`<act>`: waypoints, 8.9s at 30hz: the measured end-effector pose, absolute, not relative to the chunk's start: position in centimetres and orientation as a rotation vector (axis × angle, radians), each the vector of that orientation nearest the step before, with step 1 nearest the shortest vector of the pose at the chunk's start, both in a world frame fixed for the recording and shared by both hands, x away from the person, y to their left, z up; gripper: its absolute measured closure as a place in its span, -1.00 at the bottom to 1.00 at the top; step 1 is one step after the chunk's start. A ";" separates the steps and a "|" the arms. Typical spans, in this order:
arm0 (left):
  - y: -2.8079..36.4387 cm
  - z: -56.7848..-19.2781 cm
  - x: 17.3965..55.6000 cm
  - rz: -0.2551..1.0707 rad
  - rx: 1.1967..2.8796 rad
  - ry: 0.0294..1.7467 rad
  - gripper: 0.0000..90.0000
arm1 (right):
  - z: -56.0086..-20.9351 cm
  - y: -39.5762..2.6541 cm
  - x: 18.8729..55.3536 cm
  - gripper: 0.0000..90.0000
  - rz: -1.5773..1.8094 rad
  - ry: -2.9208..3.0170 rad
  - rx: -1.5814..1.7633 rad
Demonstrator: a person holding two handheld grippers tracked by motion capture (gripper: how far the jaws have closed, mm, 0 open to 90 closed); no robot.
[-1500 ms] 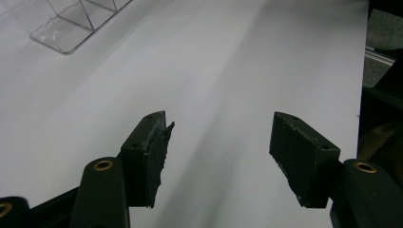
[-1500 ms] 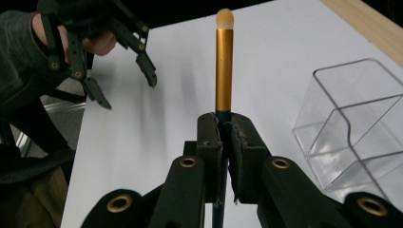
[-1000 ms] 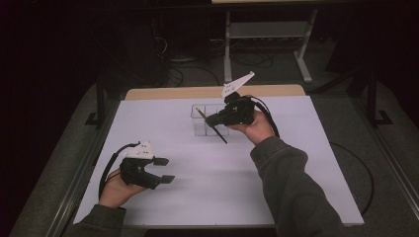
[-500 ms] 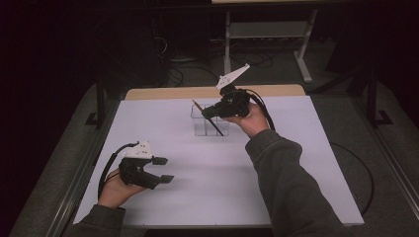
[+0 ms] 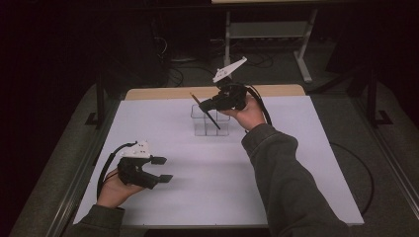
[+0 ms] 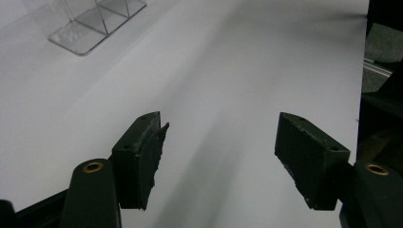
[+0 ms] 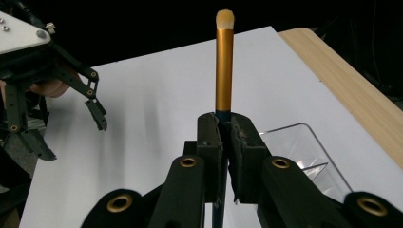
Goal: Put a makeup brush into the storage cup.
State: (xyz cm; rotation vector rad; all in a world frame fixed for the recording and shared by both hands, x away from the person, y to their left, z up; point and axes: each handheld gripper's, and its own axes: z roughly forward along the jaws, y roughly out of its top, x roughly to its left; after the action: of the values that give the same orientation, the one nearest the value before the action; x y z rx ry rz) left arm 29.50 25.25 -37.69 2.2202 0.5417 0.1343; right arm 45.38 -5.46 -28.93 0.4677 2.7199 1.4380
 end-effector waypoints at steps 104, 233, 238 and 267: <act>25.8 -38.1 29.5 0.113 2.212 0.557 -0.34 | -31.3 -4.9 52.2 0.84 1.484 2.560 0.735; 25.7 -39.0 30.1 0.094 2.241 0.571 -0.41 | -35.5 -11.1 46.7 0.30 1.355 2.573 0.853; 25.5 -39.1 30.2 0.087 2.238 0.571 -0.41 | -35.5 -11.5 46.2 0.23 1.346 2.577 0.867; 25.4 -39.0 30.2 0.088 2.228 0.577 -0.43 | -36.1 -12.8 44.0 -0.14 1.317 2.595 0.888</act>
State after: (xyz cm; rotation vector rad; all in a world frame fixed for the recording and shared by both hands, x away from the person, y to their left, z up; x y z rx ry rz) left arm 30.22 25.36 -38.98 2.2278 0.5774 0.0881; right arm 43.97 -12.76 -36.08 0.8881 2.5947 1.3172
